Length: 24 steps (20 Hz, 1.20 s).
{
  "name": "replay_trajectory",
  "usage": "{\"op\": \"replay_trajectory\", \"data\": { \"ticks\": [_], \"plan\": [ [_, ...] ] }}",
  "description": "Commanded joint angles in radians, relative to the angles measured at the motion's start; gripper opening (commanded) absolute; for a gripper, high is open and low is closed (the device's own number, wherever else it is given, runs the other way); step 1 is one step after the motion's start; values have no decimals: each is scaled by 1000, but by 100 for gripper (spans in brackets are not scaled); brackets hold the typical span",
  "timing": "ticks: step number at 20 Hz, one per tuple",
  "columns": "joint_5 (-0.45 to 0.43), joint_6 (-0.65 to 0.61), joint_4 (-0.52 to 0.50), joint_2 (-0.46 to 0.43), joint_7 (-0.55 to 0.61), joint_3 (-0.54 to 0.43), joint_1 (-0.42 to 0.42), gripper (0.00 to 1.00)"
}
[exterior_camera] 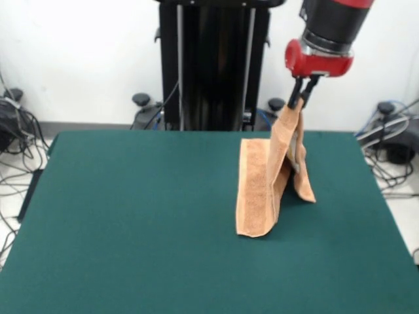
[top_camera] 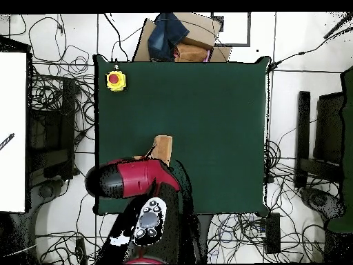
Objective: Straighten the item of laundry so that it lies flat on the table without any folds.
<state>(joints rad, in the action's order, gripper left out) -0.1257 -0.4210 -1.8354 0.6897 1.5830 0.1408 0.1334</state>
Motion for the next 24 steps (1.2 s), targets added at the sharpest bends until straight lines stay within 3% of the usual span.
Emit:
{"op": "replay_trajectory", "data": {
  "ticks": [1,5,8,11,14,17,21,24],
  "plan": [
    [-32,-14,-106,121,76,0,-110,0],
    [-43,-69,-301,360,-170,-108,-348,0],
    [-48,-194,-347,497,-389,-169,-497,0],
    [-33,-291,-350,573,-569,-247,-643,0],
    [-14,-319,-346,585,-701,-347,-793,0],
    [-62,-286,-301,518,-749,-406,-896,0],
    [-132,-228,-278,455,-745,-428,-932,0],
    [-165,-136,-312,423,-677,-416,-897,0]
  ]
}}
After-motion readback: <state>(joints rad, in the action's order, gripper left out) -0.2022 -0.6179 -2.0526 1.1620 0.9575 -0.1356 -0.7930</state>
